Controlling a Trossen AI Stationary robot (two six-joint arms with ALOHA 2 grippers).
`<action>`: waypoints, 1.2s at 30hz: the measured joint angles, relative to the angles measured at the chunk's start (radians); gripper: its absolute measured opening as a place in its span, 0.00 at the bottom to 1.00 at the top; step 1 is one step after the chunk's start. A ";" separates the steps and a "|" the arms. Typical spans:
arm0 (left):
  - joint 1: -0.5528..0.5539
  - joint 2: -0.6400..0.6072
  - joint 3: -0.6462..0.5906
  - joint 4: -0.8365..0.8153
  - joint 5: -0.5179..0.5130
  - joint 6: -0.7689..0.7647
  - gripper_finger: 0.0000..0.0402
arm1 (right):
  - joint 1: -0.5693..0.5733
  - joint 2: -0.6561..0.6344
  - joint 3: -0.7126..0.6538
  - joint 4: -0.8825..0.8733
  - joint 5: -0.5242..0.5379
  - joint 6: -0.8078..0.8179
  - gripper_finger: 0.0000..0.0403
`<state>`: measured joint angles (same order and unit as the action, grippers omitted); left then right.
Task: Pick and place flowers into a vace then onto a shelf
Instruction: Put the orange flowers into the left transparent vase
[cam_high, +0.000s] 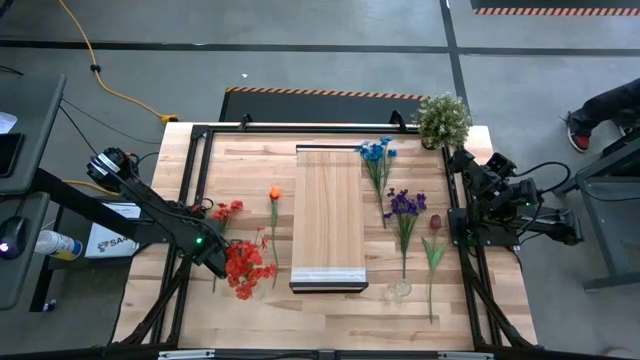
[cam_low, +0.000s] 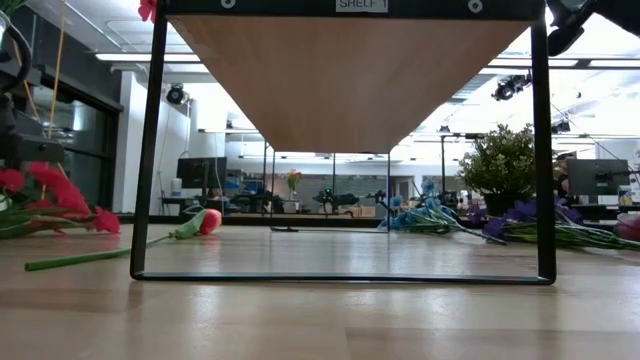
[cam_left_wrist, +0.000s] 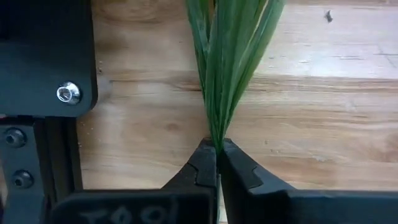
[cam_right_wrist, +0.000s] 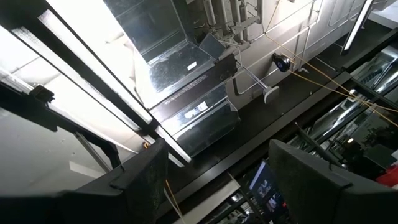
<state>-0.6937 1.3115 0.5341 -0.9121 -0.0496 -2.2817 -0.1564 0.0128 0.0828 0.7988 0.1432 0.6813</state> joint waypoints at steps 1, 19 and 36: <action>0.000 0.001 0.007 -0.021 0.003 0.002 0.09 | 0.000 0.000 0.000 0.000 0.000 0.003 0.66; -0.169 0.001 0.259 -0.418 0.060 -0.131 0.09 | 0.000 0.000 0.000 0.000 0.000 -0.001 0.66; -0.251 -0.007 0.490 -0.659 -0.062 -0.230 0.09 | 0.000 0.000 0.000 -0.001 -0.004 -0.001 0.66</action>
<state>-0.9447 1.3045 1.0241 -1.5714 -0.1116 -2.5113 -0.1564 0.0128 0.0830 0.7982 0.1394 0.6807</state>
